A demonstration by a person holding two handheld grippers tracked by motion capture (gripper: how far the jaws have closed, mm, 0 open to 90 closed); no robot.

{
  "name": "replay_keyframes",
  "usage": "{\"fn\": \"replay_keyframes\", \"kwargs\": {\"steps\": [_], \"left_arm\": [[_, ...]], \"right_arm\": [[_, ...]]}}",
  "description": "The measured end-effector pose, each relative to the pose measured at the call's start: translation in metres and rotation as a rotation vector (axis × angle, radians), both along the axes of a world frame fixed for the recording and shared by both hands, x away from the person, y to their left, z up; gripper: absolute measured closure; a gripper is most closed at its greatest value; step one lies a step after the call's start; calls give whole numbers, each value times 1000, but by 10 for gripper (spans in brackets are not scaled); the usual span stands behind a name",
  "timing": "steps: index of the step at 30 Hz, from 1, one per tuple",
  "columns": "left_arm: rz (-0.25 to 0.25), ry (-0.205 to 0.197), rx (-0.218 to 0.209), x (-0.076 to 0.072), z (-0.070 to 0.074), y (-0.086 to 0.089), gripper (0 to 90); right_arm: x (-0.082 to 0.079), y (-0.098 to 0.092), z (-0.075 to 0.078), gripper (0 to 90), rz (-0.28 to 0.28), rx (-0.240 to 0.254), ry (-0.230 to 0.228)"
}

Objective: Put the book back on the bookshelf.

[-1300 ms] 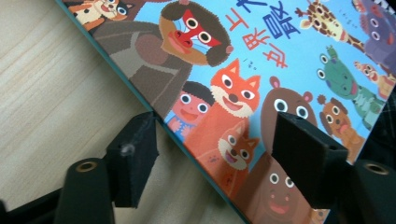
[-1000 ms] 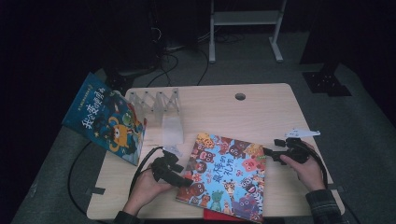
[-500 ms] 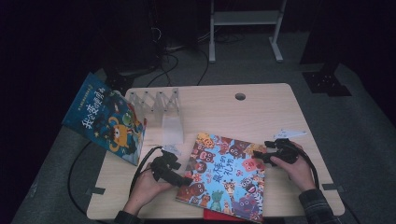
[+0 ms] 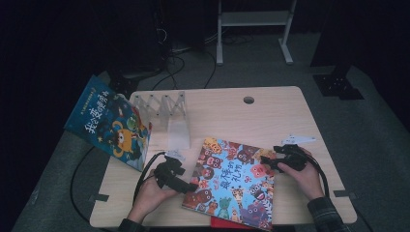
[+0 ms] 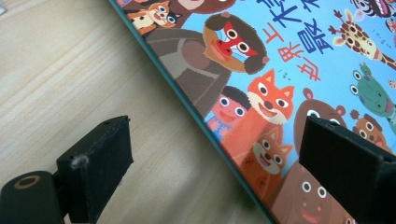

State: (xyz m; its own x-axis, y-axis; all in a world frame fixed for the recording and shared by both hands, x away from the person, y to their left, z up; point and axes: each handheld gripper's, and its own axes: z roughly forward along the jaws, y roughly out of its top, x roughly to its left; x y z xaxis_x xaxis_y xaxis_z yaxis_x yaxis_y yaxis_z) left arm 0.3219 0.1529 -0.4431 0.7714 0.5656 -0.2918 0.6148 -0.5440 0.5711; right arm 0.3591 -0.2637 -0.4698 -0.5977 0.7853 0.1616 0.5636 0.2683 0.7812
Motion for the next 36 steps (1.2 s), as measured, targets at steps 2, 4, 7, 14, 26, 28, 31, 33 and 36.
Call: {"fn": "replay_keyframes", "kwargs": {"steps": [2, 4, 7, 14, 26, 28, 31, 33, 36], "left_arm": [[-4, 4, 6, 0, -1, 0, 86], [-3, 4, 5, 0, -1, -1, 87], [-2, 5, 6, 0, -1, 0, 86], [-5, 4, 11, 0, -1, 2, 86], [0, 15, 18, 2, -4, 3, 82], [4, 18, 17, 2, -5, 3, 83], [7, 20, 15, 2, -6, 3, 83], [7, 25, 16, 2, -7, 3, 83], [0, 36, 9, 2, -8, 2, 82]], "right_arm": [[0, 0, 0, 221, -3, 0, -2], [-1, 0, 0, 221, -5, 0, -1], [-1, 1, 0, 222, -3, -2, 0], [-5, 8, 0, 222, 12, 2, -7], [-13, 23, 1, 220, 49, 2, -9], [-14, 24, 1, 220, 55, -3, -7], [-17, 26, 2, 219, 63, -8, -6], [-19, 27, 2, 219, 72, -10, -5], [-20, 26, 2, 219, 76, -13, -7]]}}
